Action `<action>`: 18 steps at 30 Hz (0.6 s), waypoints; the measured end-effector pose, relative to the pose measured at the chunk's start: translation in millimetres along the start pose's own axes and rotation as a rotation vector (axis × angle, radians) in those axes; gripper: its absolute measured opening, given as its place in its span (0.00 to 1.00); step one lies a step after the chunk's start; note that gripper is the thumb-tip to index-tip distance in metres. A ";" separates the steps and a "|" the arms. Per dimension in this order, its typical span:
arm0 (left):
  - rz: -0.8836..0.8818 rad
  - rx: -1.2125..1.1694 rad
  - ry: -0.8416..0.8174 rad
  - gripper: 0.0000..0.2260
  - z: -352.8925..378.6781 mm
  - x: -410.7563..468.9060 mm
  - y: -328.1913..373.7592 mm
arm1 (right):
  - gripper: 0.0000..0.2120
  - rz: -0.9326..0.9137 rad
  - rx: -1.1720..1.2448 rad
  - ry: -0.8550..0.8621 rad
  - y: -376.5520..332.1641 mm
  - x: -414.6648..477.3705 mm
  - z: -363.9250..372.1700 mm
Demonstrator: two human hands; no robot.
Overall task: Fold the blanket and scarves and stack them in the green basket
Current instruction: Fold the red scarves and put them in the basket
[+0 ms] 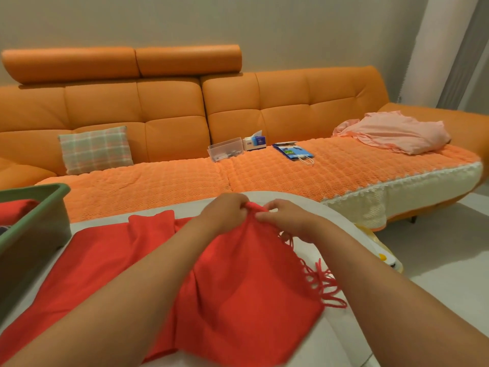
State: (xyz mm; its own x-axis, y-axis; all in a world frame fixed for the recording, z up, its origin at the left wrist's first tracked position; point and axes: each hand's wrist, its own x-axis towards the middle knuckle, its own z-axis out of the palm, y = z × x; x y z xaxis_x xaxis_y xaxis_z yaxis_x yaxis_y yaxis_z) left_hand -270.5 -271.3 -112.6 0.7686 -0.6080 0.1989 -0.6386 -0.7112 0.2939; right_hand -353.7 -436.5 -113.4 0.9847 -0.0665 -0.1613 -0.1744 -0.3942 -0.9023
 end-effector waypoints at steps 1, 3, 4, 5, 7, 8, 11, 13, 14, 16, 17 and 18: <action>-0.018 -0.055 0.046 0.09 -4.5 4.3 -0.8 | 0.08 0.047 -0.036 -0.046 0.4 0.0 -5.0; -0.042 -0.136 0.142 0.08 -10.5 12.0 1.1 | 0.08 0.042 -0.063 0.010 2.0 5.0 -12.5; -0.053 -0.186 0.189 0.09 -10.3 15.3 2.0 | 0.08 0.000 -0.050 0.133 3.1 8.7 -16.0; -0.065 -0.249 0.225 0.11 -8.7 17.5 3.1 | 0.10 -0.050 -0.049 0.306 4.6 13.7 -20.4; -0.071 -0.379 0.216 0.26 0.7 18.2 4.3 | 0.20 -0.205 -0.166 0.660 6.6 22.0 -28.4; -0.063 -0.433 0.177 0.35 8.7 17.3 3.3 | 0.24 -0.284 -0.282 0.777 9.8 25.1 -29.8; -0.009 -0.364 0.106 0.37 31.3 5.2 0.5 | 0.32 -0.323 -0.698 0.876 18.8 26.3 -24.5; 0.019 -0.123 0.123 0.28 44.6 -9.2 -2.0 | 0.29 -0.331 -0.809 0.693 22.6 23.9 -13.8; 0.022 0.021 0.140 0.23 49.3 -18.3 -1.4 | 0.27 -0.343 -0.827 0.554 25.1 22.4 -7.6; -0.046 0.238 0.130 0.16 58.9 -35.9 -1.4 | 0.25 -0.338 -0.852 0.284 34.2 16.8 6.4; -0.096 0.280 0.097 0.16 63.2 -43.3 -2.0 | 0.27 -0.287 -0.860 0.179 40.8 13.3 13.3; -0.138 0.275 0.043 0.18 66.5 -49.3 -3.3 | 0.30 -0.202 -0.879 0.095 48.0 9.3 19.0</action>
State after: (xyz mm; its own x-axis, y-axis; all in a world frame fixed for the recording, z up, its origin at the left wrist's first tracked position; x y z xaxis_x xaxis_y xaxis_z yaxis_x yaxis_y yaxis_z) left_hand -308.7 -262.4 -185.6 0.8461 -0.4872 0.2160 -0.5093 -0.8586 0.0583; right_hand -353.0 -438.6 -165.8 0.9992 0.0202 0.0358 0.0292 -0.9617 -0.2727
